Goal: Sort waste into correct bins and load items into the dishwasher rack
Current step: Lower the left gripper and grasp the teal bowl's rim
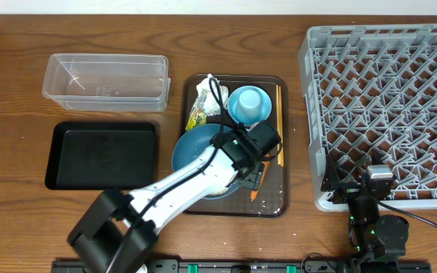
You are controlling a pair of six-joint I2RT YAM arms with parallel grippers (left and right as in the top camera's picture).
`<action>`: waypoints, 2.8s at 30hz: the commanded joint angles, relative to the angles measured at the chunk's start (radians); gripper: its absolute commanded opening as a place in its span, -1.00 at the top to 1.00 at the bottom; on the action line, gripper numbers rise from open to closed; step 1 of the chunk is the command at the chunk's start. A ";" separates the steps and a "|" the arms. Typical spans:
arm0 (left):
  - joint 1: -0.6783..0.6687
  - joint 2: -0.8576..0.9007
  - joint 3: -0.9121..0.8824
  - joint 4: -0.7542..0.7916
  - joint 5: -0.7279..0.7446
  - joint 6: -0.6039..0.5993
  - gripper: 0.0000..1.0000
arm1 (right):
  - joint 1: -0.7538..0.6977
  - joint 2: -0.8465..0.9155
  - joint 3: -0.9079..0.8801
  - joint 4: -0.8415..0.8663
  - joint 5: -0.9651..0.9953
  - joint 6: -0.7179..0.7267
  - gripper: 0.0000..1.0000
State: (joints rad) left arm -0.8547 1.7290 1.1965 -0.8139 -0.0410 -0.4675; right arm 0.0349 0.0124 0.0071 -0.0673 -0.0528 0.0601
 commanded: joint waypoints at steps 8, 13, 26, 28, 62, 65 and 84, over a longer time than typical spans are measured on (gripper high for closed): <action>-0.007 0.078 0.012 0.035 -0.050 -0.016 -0.50 | 0.003 -0.003 -0.002 -0.004 0.000 0.010 -0.98; -0.020 0.080 -0.004 0.034 -0.049 -0.023 -0.47 | 0.003 -0.003 -0.002 -0.004 0.000 0.010 -0.98; -0.039 0.095 -0.037 0.042 -0.050 -0.043 -0.47 | 0.003 -0.003 -0.002 -0.004 0.000 0.010 -0.98; -0.039 0.103 -0.050 0.046 -0.050 -0.048 -0.47 | 0.003 -0.003 -0.002 -0.004 0.000 0.010 -0.99; -0.039 0.104 -0.059 0.098 -0.050 -0.068 0.25 | 0.003 -0.003 -0.002 -0.004 0.000 0.010 -0.99; -0.039 0.097 -0.058 0.097 -0.050 -0.068 0.33 | 0.003 -0.003 -0.002 -0.004 0.000 0.010 -0.98; -0.039 0.012 -0.057 0.074 -0.050 -0.068 0.61 | 0.003 -0.003 -0.002 -0.004 0.000 0.010 -0.99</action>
State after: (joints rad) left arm -0.8940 1.7683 1.1393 -0.7292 -0.0669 -0.5343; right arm 0.0349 0.0124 0.0071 -0.0673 -0.0528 0.0601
